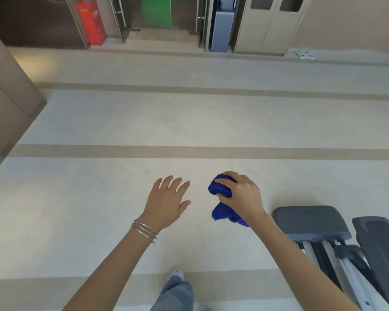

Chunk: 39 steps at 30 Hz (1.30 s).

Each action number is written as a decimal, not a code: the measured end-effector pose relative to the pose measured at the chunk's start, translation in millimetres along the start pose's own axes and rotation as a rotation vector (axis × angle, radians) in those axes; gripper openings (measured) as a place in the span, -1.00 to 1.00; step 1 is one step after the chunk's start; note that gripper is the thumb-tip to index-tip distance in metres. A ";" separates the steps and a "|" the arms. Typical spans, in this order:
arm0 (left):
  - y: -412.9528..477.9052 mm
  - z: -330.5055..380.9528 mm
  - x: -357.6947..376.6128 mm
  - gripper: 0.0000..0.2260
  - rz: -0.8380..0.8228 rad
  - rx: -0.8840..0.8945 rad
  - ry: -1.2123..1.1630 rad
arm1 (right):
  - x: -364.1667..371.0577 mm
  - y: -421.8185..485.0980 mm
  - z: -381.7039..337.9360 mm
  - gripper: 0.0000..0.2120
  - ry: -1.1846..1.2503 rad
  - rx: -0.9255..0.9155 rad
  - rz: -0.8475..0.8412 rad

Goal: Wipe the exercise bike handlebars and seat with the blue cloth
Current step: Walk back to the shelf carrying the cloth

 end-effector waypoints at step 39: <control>465.8 68.7 17.2 -0.49 -0.103 0.189 0.025 | -37.4 305.1 293.2 -0.71 0.109 0.292 0.022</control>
Point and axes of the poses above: each hand's wrist, its own y-axis towards the middle knuckle, its own x-axis out of the palm, z = x × y, the point moved 8 cm from there along y, towards the middle knuckle, and after that the axes turned 2 degrees about -y, right-handed, at the moved point
